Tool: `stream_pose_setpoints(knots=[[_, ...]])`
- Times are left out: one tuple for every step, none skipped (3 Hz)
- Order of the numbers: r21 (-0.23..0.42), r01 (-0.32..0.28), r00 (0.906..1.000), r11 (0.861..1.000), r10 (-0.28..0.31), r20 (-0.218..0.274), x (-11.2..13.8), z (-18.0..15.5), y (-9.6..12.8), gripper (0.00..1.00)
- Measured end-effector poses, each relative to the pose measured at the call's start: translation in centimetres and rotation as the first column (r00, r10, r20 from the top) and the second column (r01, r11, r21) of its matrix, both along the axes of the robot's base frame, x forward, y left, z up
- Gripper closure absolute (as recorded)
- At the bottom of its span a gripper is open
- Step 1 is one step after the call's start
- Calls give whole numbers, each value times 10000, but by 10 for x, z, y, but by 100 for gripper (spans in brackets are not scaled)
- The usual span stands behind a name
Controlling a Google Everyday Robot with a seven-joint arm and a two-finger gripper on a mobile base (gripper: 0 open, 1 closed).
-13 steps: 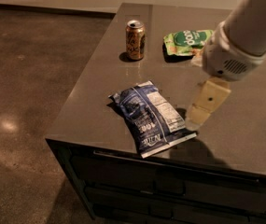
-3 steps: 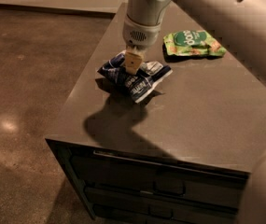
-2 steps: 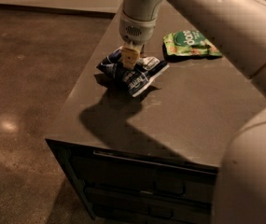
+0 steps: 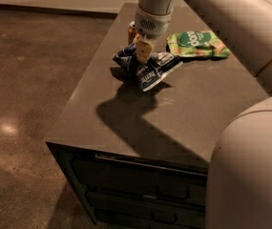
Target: Move blue chip bag near orange can
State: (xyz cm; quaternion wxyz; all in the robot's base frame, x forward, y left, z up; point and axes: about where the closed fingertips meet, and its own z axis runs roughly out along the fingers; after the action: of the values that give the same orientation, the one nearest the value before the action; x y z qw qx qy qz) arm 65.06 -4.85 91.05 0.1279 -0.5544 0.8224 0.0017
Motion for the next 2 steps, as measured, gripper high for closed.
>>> stream_pose_setpoints(knots=[[47, -8, 10000, 10000, 8, 77, 3, -1, 2, 16], [83, -20, 9999, 10000, 19, 129, 6, -3, 4, 0]])
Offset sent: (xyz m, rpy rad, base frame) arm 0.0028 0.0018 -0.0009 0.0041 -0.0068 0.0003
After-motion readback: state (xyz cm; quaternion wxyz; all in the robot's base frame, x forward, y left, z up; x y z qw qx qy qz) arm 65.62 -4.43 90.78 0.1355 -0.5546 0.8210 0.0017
